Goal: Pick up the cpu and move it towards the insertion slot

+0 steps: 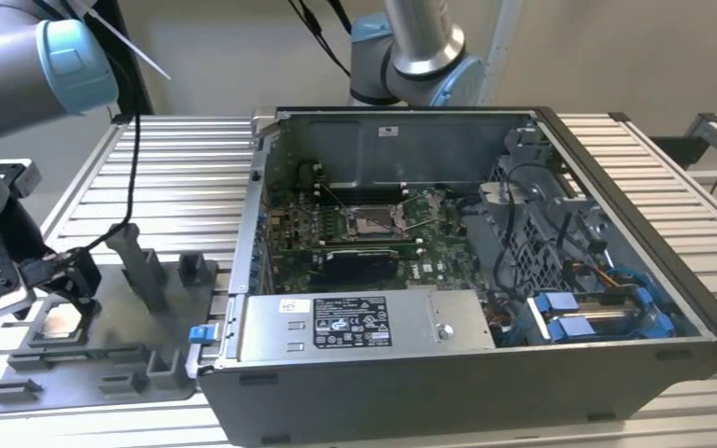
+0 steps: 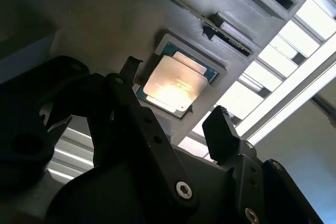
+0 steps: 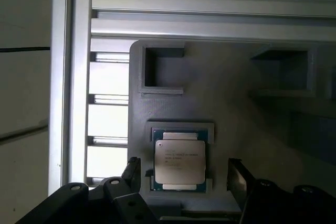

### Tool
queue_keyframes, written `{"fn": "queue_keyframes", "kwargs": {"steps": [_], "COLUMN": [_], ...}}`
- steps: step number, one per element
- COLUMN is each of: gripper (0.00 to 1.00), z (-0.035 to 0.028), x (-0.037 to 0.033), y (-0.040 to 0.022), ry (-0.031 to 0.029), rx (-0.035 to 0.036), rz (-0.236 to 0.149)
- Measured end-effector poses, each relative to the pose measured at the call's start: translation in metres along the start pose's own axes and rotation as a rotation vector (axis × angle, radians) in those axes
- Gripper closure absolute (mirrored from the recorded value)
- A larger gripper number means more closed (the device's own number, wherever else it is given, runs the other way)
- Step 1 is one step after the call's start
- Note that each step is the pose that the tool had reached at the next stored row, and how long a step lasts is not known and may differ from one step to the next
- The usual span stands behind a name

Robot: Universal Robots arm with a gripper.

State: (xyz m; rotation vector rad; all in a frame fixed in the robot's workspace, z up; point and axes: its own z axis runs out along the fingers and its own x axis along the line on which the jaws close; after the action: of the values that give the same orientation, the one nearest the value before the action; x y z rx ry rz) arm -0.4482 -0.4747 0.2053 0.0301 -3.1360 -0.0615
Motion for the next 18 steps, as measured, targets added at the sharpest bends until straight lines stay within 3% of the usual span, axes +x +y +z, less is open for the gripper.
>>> {"fn": "queue_keyframes", "kwargs": {"steps": [18], "gripper": [0.0], "z": [0.0145], "x": [0.0011], "y": [-0.0002], "ry": [0.0009], "rx": [0.0029], "rz": [-0.021]}}
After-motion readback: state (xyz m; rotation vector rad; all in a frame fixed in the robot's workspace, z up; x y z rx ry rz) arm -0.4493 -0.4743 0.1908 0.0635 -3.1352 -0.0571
